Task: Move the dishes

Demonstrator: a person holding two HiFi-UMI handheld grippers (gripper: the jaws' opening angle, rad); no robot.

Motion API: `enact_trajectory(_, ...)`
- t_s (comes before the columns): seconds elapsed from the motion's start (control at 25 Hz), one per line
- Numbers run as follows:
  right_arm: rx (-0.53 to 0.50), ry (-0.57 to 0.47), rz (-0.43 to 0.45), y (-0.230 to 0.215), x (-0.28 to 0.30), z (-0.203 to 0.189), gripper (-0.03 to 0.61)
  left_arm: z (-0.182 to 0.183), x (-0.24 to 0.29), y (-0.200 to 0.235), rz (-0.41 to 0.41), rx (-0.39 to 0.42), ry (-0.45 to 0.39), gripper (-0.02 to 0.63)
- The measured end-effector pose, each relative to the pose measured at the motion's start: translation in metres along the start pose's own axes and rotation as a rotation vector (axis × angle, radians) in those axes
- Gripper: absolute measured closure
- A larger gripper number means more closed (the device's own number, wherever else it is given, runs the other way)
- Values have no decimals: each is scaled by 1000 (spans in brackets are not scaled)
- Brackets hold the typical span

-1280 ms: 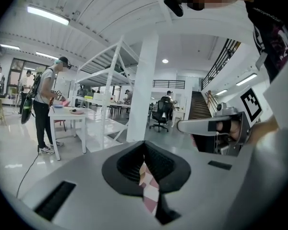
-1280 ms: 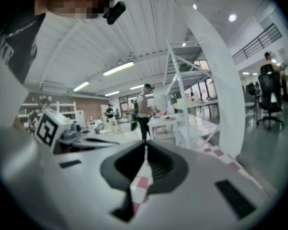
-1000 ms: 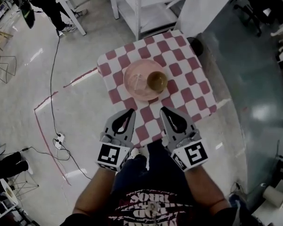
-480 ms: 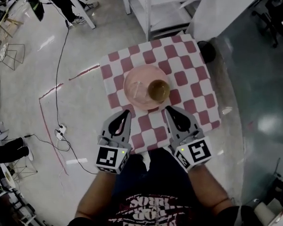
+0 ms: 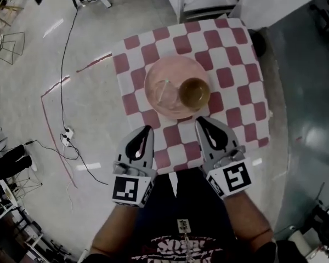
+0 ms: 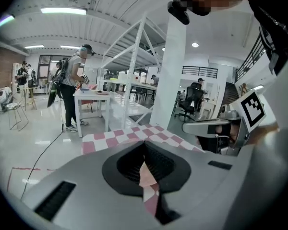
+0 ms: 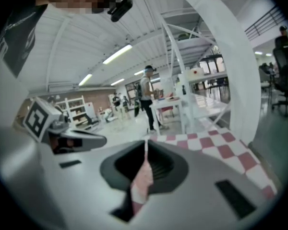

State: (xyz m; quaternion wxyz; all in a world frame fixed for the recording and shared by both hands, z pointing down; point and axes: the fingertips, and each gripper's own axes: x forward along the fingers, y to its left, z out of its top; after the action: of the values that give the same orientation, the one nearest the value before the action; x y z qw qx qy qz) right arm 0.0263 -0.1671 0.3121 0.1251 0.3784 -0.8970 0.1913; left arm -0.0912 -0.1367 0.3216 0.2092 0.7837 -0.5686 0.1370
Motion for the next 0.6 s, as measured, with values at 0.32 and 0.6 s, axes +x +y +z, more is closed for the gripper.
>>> enact_trajectory(0.32,8,30,-41,6,21,-31,541,-33,28,28,3,-50,33,583)
enact_trajectory(0.6,32,81,-183,-30,24,-64,541,-66,44,44,-39,-47,66,583)
